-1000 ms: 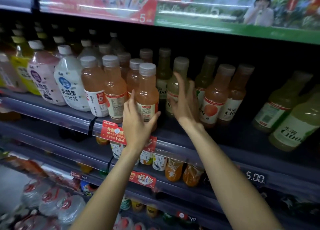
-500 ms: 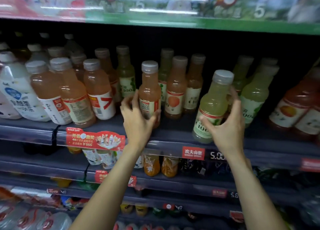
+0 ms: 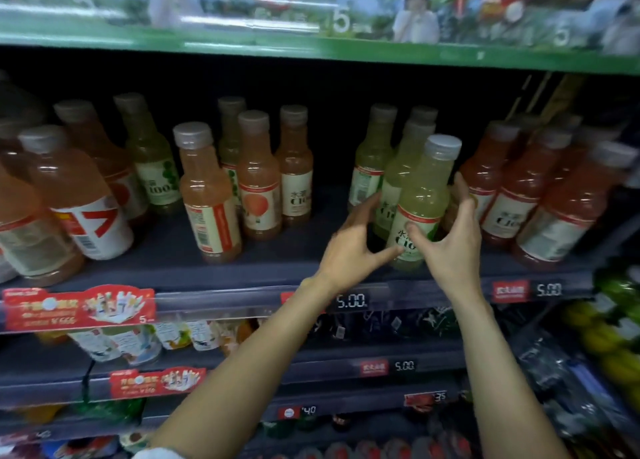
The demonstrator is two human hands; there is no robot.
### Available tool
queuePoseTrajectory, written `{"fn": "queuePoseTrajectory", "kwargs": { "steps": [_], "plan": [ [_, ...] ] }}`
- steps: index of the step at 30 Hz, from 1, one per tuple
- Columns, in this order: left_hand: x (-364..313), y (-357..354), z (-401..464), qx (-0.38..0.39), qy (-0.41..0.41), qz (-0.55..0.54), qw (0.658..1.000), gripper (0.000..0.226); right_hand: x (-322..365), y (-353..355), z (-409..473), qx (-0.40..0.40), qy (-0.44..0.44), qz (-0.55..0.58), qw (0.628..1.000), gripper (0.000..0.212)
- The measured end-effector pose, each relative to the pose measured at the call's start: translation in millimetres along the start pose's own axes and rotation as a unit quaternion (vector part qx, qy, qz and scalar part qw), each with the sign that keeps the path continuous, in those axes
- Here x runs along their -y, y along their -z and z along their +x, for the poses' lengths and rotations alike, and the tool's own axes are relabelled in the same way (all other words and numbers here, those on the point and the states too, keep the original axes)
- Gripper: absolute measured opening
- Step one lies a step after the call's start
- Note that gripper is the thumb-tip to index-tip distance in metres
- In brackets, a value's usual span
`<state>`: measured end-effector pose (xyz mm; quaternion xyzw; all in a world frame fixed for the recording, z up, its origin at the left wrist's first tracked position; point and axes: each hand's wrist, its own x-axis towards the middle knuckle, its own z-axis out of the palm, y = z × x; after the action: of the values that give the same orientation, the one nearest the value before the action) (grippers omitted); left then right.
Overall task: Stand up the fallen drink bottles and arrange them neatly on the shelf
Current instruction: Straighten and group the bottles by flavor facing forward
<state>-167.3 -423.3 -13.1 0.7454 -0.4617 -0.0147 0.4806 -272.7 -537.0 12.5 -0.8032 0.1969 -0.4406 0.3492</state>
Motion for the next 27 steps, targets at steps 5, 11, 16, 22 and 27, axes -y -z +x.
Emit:
{"fn": "queuePoseTrajectory", "kwargs": {
  "steps": [5, 11, 16, 22, 27],
  "plan": [
    [-12.9, -25.8, 6.2, -0.042, -0.001, -0.028, 0.999, 0.087, -7.8, 14.2, -2.0, 0.050, -0.012, 0.086, 0.995, 0.061],
    [6.6, -2.3, -9.3, -0.152, 0.028, -0.024, 0.988, 0.081, -8.3, -6.6, -3.9, 0.065, 0.051, -0.037, 0.996, 0.059],
    [21.6, 14.9, 12.9, -0.143, 0.097, -0.017, 0.985, 0.082, -17.8, -23.4, -1.6, 0.063, 0.030, -0.207, 0.976, 0.062],
    [12.2, 30.7, 5.7, -0.006, 0.105, -0.040, 0.994, 0.068, -1.8, -37.6, -16.6, 0.010, 0.158, -0.221, 0.962, 0.044],
    [24.4, 96.8, -47.8, -0.213, -0.117, 0.128, 0.962, 0.034, 40.8, -81.1, -30.0, 0.028, 0.246, -0.174, 0.953, 0.032]
  ]
}}
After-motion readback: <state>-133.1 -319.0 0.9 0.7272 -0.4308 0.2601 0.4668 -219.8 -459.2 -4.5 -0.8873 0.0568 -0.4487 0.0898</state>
